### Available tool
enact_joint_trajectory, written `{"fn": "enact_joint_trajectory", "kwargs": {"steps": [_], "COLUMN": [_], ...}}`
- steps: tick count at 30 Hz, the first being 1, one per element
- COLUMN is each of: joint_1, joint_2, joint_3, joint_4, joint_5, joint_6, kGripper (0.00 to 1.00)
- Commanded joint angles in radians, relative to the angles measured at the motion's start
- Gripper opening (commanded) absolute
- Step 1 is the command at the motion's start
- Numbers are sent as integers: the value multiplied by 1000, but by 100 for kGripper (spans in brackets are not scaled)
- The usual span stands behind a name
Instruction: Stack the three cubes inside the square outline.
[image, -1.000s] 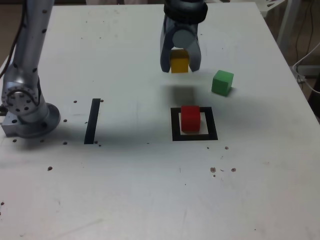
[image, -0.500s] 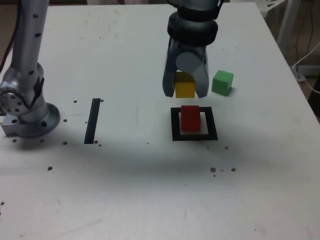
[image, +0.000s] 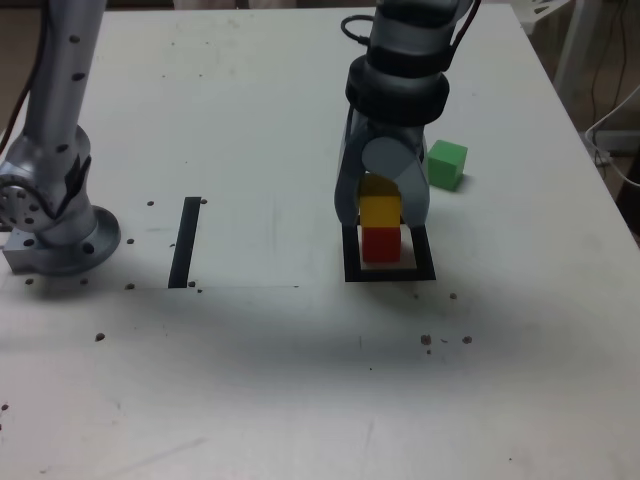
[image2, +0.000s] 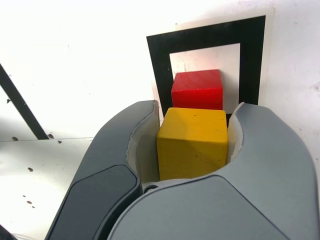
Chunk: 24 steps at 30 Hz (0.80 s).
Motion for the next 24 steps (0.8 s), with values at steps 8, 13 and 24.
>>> {"fn": "enact_joint_trajectory", "kwargs": {"steps": [8, 13, 24], "joint_1": [4, 7, 18], "joint_2": [14, 16, 23], "joint_3": [24, 29, 59], "joint_4": [-28, -36, -81], "joint_5": [0, 0, -2], "joint_6": [-2, -2, -1], "kGripper": [28, 28, 48]}}
